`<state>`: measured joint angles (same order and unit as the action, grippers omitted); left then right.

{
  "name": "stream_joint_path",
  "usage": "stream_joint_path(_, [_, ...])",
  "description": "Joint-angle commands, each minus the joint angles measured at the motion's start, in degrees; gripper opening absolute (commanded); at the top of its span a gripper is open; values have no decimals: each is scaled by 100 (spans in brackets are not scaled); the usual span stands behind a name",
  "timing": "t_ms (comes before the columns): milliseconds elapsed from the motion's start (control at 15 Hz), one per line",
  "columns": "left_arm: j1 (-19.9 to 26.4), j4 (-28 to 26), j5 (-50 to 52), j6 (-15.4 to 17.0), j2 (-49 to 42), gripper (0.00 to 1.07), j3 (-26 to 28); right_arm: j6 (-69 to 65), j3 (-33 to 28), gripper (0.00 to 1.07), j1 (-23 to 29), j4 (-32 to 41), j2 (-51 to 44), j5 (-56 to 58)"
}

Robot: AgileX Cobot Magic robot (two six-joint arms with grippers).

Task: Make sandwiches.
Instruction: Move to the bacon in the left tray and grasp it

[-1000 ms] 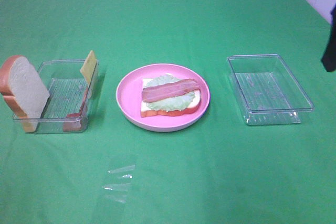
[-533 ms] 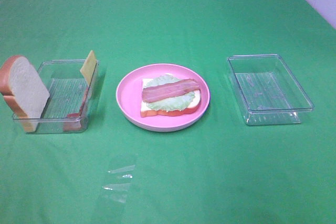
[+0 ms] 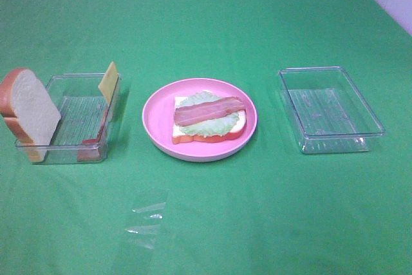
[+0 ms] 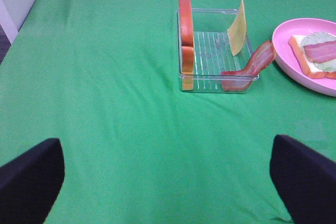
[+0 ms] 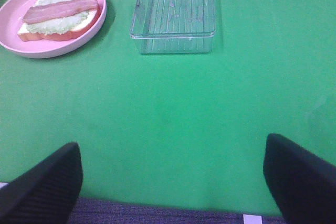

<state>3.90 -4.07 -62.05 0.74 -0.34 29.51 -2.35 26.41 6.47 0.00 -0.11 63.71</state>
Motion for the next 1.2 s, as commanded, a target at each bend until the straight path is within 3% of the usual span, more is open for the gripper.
stream_joint_path(67, [6, -52, 63, -6, -29, 98, 6, 57, -34, 89, 0, 0, -149, -17])
stream_joint_path(667, [6, -52, 63, -6, -11, 98, 6, 57, -34, 89, -29, 0, -183, -29])
stream_joint_path(867, [6, -52, 63, -6, -11, 98, 6, 40, -34, 89, -533, 57, -195, -29])
stream_joint_path(1200, [6, -52, 63, -6, -11, 98, 6, 40, -34, 89, -521, 57, -183, -29])
